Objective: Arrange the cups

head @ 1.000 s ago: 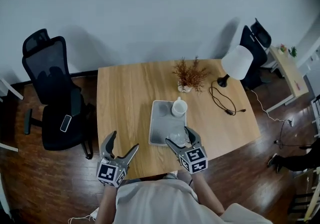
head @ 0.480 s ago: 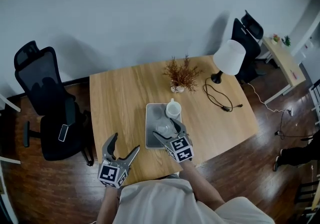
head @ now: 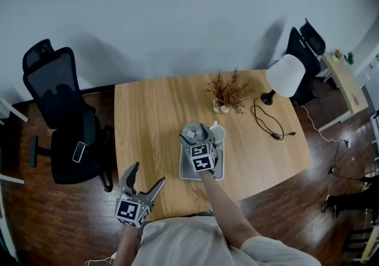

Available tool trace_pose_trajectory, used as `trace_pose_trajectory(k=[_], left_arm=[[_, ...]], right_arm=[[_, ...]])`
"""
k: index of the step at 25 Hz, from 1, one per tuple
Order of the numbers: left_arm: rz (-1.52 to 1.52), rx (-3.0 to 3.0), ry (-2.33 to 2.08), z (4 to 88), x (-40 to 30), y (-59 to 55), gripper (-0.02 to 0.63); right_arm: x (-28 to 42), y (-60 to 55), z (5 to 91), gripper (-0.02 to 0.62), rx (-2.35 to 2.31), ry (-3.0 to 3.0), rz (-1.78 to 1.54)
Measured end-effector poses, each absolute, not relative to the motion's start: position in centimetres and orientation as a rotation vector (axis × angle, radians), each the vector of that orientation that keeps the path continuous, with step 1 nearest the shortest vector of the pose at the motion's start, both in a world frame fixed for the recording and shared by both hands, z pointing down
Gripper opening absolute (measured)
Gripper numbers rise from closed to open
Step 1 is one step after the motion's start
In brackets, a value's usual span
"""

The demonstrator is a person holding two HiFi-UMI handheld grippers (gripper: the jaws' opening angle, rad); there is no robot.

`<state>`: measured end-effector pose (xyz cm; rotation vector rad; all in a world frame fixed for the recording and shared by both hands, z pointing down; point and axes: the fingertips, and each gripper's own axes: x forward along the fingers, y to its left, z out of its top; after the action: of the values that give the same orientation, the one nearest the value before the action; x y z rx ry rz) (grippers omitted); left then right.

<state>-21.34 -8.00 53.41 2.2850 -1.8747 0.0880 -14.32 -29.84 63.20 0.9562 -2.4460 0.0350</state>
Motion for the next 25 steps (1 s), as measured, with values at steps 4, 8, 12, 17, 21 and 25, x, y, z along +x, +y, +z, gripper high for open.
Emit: trace_pose_trajectory(k=[4, 8, 12, 17, 21, 25], left_arm=[[0.088, 2.274, -1.879, 53.6, -21.9, -7.6, 0.417], [0.083, 2.275, -1.879, 53.6, -22.2, -7.5, 0.417], [0.082, 2.289, -1.868, 53.7, -21.9, -7.5, 0.417], [0.061, 2.302, -1.866, 53.3, -21.3, -7.6, 0.417], [0.046, 2.312, -1.866, 53.0, -20.8, -7.6, 0.417], [0.031, 2.327, -1.875, 52.4, -20.1, -8.0, 0.416]], right_arm=[[-14.5, -30.4, 65.0, 0.413, 0.961, -2.349, 0.008], [-14.4, -30.6, 65.5, 0.425, 0.969, -2.275, -0.043], [-13.4, -31.2, 65.5, 0.460, 1.047, -2.162, -0.102], [-12.9, -29.7, 63.6, 0.463, 1.063, -2.219, -0.113], [-12.2, -26.0, 59.2, 0.463, 1.024, -2.479, -0.047], [-8.6, -22.5, 54.2, 0.457, 1.002, -2.729, -0.004]])
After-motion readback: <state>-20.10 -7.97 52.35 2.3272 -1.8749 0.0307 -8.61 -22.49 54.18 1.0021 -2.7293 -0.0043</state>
